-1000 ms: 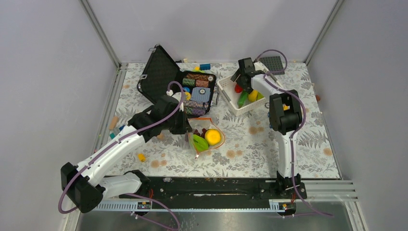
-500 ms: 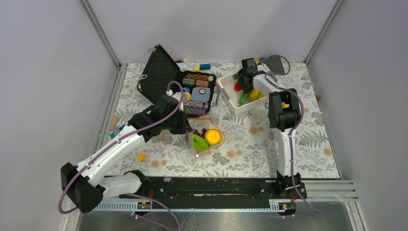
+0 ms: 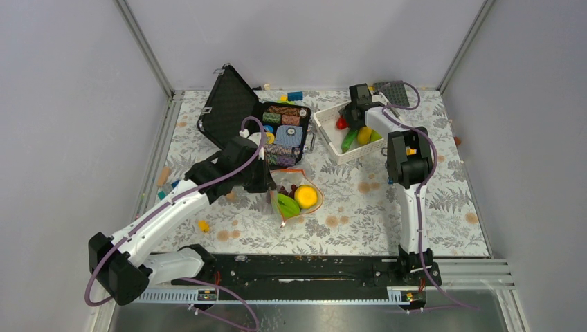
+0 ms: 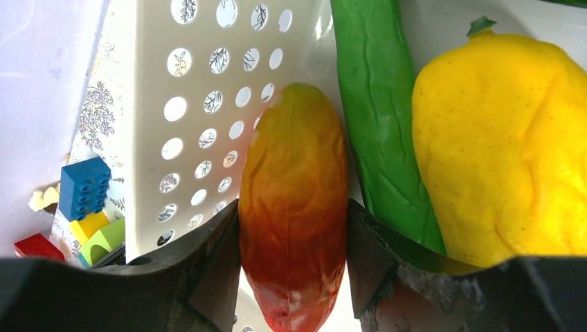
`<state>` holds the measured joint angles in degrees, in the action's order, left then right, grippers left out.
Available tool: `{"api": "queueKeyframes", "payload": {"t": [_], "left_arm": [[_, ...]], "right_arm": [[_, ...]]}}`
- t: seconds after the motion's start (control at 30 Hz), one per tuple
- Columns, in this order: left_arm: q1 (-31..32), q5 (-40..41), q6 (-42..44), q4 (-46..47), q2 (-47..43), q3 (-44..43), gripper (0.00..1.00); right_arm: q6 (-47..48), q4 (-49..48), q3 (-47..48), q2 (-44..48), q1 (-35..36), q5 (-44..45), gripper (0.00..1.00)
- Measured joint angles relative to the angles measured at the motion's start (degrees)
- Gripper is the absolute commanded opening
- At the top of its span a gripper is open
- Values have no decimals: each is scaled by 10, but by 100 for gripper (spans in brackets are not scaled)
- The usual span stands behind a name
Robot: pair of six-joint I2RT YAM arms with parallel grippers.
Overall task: Place the food in the zip-top bag and seal the zipper
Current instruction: Pick up the fake fruit from the bin.
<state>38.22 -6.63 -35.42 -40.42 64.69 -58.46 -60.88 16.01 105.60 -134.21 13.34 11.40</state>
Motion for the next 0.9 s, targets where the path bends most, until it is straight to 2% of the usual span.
{"api": "queueKeyframes", "payload": {"t": [0.2,0.4,0.67,0.9], "left_arm": [[0,0,0,0,0,0,0],[0,0,-2,1,0,0,0],[0,-1,-6,13,0,10,0],[0,-3,-6,16,0,10,0]], "right_arm": [[12,-17,-10,2,0,-2,26],[62,-62,-88,58,0,-14,25],[137,-134,-243,248,0,-37,25],[216,-219,-377,435,3,-145,24]]}}
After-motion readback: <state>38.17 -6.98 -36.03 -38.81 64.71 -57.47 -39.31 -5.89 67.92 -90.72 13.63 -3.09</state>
